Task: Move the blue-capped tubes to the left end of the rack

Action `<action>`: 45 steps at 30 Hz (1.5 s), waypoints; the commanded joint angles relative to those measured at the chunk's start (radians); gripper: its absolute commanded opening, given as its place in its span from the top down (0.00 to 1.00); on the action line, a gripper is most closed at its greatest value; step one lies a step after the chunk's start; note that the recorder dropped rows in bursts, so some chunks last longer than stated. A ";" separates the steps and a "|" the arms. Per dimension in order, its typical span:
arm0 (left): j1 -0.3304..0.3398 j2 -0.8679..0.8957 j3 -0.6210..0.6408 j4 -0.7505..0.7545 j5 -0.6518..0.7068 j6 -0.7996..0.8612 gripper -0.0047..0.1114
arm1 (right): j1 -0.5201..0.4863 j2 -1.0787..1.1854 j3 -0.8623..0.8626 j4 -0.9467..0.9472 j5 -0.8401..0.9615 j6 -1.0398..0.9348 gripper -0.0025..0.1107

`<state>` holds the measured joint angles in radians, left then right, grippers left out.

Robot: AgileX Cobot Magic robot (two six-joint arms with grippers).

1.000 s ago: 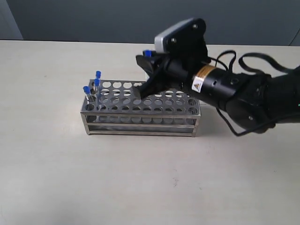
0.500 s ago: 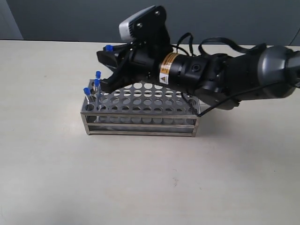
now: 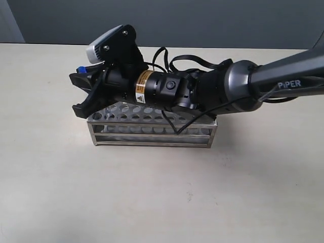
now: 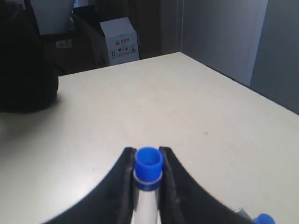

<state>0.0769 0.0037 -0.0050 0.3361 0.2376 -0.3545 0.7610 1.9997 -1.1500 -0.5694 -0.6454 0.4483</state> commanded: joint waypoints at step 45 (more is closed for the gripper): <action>-0.009 -0.004 0.003 -0.002 0.002 -0.002 0.96 | -0.152 -0.998 0.465 0.109 0.687 -0.017 0.98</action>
<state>0.0769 0.0037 -0.0050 0.3361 0.2376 -0.3545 0.6191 1.1428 -0.7958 -0.4995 -0.0227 0.4097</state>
